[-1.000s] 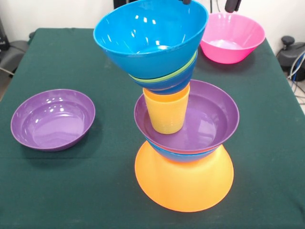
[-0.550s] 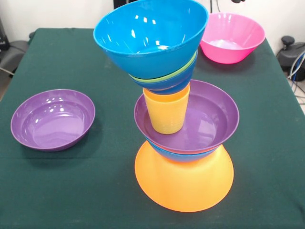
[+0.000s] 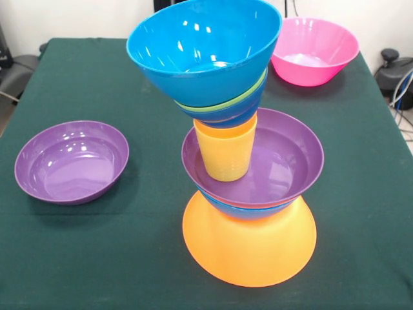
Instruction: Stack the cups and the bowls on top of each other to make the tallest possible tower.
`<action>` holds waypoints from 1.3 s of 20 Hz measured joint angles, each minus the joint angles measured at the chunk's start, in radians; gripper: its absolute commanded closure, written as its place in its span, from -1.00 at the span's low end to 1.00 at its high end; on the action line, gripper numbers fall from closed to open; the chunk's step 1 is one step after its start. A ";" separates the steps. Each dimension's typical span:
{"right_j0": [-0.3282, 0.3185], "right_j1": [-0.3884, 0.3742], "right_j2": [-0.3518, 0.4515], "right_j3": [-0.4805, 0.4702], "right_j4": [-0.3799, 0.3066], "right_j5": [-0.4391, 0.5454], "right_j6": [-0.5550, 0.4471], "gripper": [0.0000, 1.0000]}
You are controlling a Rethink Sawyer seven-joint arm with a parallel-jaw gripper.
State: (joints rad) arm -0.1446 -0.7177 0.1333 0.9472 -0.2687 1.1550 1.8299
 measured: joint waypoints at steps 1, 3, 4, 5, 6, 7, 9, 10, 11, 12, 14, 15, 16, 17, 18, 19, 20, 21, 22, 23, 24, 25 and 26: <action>0.002 -0.001 -0.002 0.001 0.001 0.000 0.000 -1.00; 0.021 -0.011 -0.015 0.016 0.012 0.000 0.004 -1.00; 0.028 -0.016 -0.020 0.025 0.017 0.000 0.007 -1.00; 0.036 -0.022 -0.025 0.034 0.022 0.000 0.010 -1.00; 0.053 -0.034 -0.037 0.056 0.030 -0.005 0.020 -1.00; 0.069 -0.046 -0.049 0.078 0.037 -0.009 0.029 -1.00; 0.088 -0.058 -0.063 0.101 0.040 -0.019 0.043 -1.00; 0.097 -0.064 -0.071 0.113 0.041 -0.025 0.050 -1.00; 0.110 -0.072 -0.080 0.128 0.042 -0.033 0.062 -1.00; 0.122 -0.080 -0.089 0.144 0.042 -0.041 0.075 -1.00; 0.157 -0.099 -0.117 0.185 0.043 -0.072 0.117 -1.00; 0.170 -0.105 -0.128 0.201 0.043 -0.087 0.136 -1.00; 0.180 -0.109 -0.136 0.213 0.043 -0.101 0.150 -1.00; 0.202 -0.119 -0.154 0.242 0.043 -0.136 0.188 -1.00; 0.208 -0.121 -0.160 0.251 0.043 -0.148 0.198 -1.00; 0.216 -0.123 -0.167 0.261 0.044 -0.163 0.212 -1.00; 0.227 -0.124 -0.179 0.276 0.043 -0.187 0.233 -1.00; 0.238 -0.125 -0.191 0.292 0.043 -0.211 0.254 -1.00; 0.243 -0.125 -0.199 0.303 0.043 -0.229 0.267 -1.00; 0.249 -0.124 -0.206 0.315 0.044 -0.247 0.281 -1.00; 0.251 -0.124 -0.210 0.322 0.043 -0.258 0.288 -1.00; 0.254 -0.124 -0.214 0.329 0.043 -0.268 0.294 -1.00; 0.257 -0.124 -0.220 0.339 0.043 -0.282 0.301 -1.00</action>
State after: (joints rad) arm 0.1125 -0.8415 -0.0865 1.2862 -0.2254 0.8726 2.1313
